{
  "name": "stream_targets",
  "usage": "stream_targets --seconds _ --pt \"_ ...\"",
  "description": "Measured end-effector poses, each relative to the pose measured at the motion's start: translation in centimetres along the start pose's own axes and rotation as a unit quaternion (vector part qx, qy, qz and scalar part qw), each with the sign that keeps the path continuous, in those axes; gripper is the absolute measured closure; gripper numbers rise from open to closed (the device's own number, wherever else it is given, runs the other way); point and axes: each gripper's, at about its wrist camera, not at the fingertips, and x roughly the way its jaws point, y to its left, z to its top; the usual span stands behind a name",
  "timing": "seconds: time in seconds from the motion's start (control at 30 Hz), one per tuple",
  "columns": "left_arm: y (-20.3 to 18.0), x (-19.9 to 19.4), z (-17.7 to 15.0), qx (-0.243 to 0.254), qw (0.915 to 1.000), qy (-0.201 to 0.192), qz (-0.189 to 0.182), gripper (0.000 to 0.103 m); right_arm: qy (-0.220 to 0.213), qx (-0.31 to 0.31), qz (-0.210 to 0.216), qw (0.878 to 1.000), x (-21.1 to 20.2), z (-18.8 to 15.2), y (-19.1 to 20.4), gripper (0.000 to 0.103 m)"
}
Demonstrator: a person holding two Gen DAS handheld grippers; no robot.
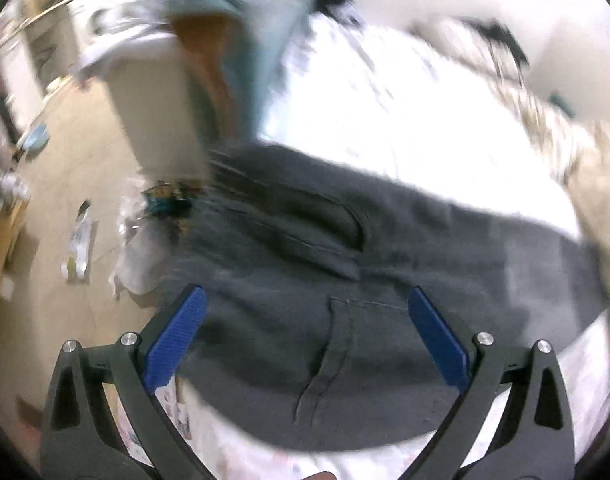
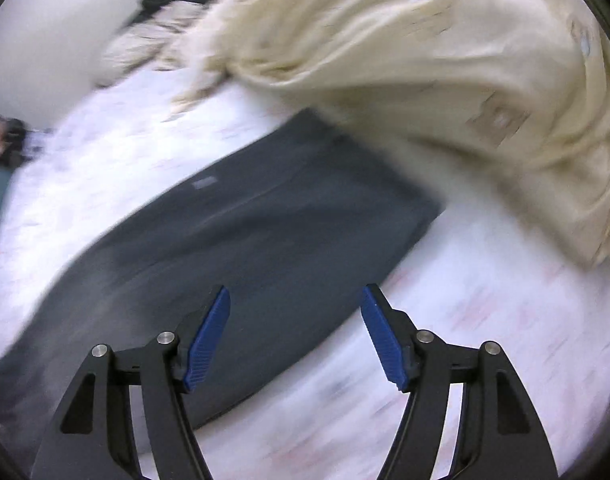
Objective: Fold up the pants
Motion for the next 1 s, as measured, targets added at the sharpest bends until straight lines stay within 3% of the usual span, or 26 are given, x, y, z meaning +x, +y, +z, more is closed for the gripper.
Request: stream_targets --seconds 0.1,0.2,0.27,0.4,0.5,0.67,0.73,0.83,0.9,1.0 --pt "4.2 -4.8 0.2 -0.071 0.9962 -0.05 0.01 0.003 -0.002 -0.017 0.049 0.999 -2.8 -3.4 2.9 0.033" --pt "7.7 -8.0 -1.0 -0.123 0.9882 -0.08 0.044 0.003 0.001 -0.024 0.11 0.994 -7.0 -6.9 4.4 0.03" --pt "8.8 -8.3 -2.2 -0.138 0.9866 -0.065 0.059 0.003 0.008 -0.02 0.162 0.987 -9.4 -9.5 5.5 0.028" --pt "9.8 -7.9 -4.1 -0.181 0.9822 -0.031 0.037 0.003 0.023 -0.03 0.21 0.977 -12.5 -13.3 6.8 0.022" --pt "9.9 -6.3 -5.5 -0.223 0.9745 -0.017 0.014 0.003 0.041 -0.026 0.235 0.971 -12.8 -15.4 6.6 0.021" --pt "10.6 -0.1 -10.6 -0.331 0.9431 -0.006 -0.03 0.003 0.07 0.038 0.243 0.967 -11.3 -16.6 4.2 0.021" --pt "11.0 2.3 -11.9 -0.351 0.9353 -0.012 -0.047 0.003 0.072 0.054 0.239 0.967 -10.3 -16.2 3.4 0.021" --pt "11.8 5.1 -12.9 -0.359 0.9296 -0.05 -0.067 0.006 0.076 0.077 0.226 0.968 -9.5 -16.3 2.4 0.021" --pt "12.3 6.7 -12.8 -0.358 0.9281 -0.053 -0.086 0.012 0.085 0.09 0.226 0.966 -8.8 -16.1 2.0 0.021" --pt "13.0 9.3 -12.3 -0.372 0.918 -0.05 -0.127 0.021 0.095 0.116 0.225 0.963 -7.6 -16.1 1.4 0.021"
